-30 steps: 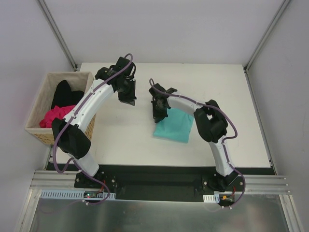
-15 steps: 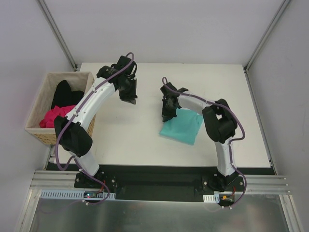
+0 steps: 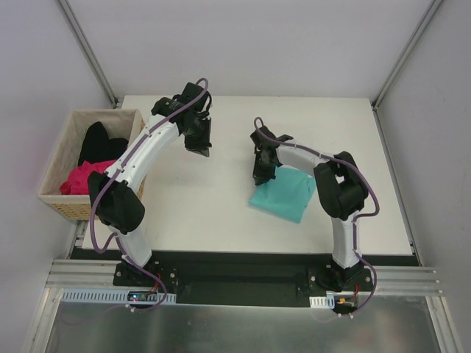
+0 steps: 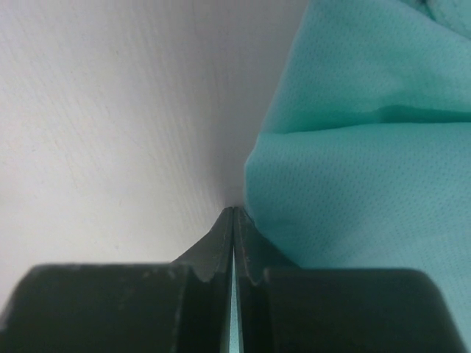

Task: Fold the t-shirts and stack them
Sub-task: Put the neatly folded tshirt into the corner of the board with the right arm

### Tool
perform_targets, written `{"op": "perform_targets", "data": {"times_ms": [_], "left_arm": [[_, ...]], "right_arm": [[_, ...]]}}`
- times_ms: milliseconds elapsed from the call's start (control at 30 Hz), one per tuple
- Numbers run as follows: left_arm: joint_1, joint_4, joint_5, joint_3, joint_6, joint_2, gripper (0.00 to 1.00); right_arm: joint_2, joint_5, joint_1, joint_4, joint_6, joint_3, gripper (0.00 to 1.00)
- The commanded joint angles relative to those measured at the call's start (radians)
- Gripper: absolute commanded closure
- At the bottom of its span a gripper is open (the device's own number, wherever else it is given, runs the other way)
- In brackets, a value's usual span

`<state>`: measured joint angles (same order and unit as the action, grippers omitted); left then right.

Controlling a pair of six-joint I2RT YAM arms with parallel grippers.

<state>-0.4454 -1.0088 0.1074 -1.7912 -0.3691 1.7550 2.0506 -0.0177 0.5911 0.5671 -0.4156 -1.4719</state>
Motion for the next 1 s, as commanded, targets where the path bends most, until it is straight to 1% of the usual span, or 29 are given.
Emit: {"op": "perform_targets", "data": {"times_ms": [0, 100, 233, 467, 567, 700, 967], "left_arm": [[-0.003, -0.013, 0.023, -0.04, 0.022, 0.001, 1.0], [-0.003, -0.013, 0.023, -0.039, 0.022, 0.001, 1.0], [-0.003, -0.013, 0.023, -0.034, 0.022, -0.003, 1.0], [-0.004, -0.013, 0.028, -0.007, 0.024, -0.014, 1.0], [-0.003, -0.011, 0.037, -0.002, 0.022, -0.017, 1.0], [-0.003, -0.013, 0.038, 0.006, 0.022, -0.025, 1.0], [-0.004, -0.013, 0.064, 0.021, 0.032, -0.023, 1.0]], "right_arm": [[0.037, 0.191, 0.005, 0.151, 0.041, -0.034, 0.9], [0.036, 0.246, 0.027, 0.183, 0.06, -0.091, 0.86], [0.052, 0.266, 0.047, 0.211, 0.078, -0.145, 0.86], [0.054, 0.251, 0.096, 0.209, 0.074, -0.142, 0.86], [0.051, 0.249, 0.136, 0.215, 0.067, -0.14, 0.86], [0.022, 0.245, 0.159, 0.205, 0.044, -0.094, 0.86], [-0.075, 0.278, 0.164, 0.155, -0.061, 0.082, 0.87]]}}
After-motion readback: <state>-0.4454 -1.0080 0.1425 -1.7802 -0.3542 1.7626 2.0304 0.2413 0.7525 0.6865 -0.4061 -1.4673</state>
